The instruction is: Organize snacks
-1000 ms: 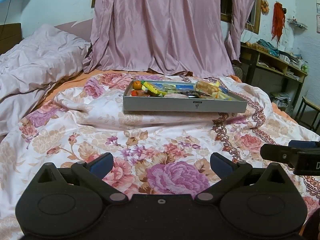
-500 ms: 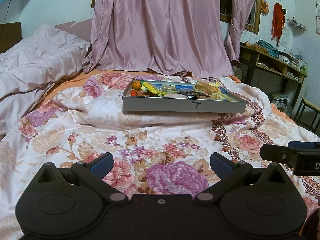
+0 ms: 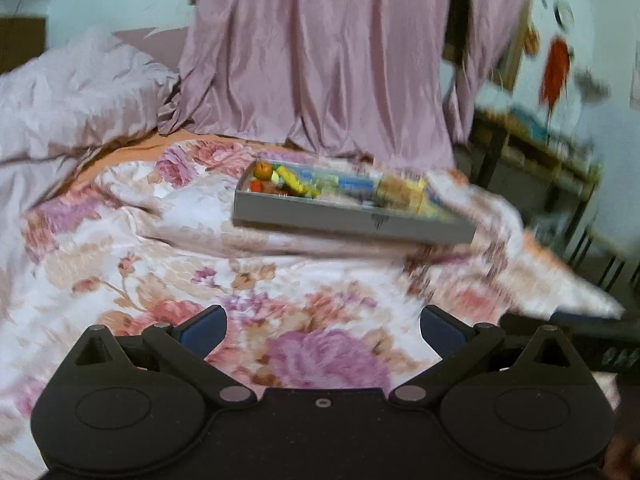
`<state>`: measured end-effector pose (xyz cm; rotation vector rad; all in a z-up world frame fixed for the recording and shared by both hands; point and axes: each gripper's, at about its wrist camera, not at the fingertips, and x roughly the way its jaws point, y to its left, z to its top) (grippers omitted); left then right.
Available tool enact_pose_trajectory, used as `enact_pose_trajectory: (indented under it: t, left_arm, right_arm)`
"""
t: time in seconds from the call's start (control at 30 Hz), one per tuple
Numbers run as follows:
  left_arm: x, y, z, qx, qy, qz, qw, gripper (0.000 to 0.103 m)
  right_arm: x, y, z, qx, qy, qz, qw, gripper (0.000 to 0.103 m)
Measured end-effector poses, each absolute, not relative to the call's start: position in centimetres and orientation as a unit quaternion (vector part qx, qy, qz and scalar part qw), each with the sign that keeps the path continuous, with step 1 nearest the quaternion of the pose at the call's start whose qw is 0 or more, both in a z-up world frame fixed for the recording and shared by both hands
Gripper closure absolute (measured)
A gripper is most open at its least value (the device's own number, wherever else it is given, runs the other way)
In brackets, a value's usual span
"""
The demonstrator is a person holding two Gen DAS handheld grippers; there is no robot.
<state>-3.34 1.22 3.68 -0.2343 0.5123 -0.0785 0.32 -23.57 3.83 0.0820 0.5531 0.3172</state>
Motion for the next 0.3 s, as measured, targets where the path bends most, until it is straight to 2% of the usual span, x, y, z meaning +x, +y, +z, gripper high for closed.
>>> enact_pose_trajectory:
  t: [0.3]
  left_arm:
    - [-3.45,2.26,3.53,-0.135,0.239,-0.028,0.961,0.0]
  right_arm:
    - [0.29,-23.91,3.75,0.047,0.273,0.151,0.949,0.0]
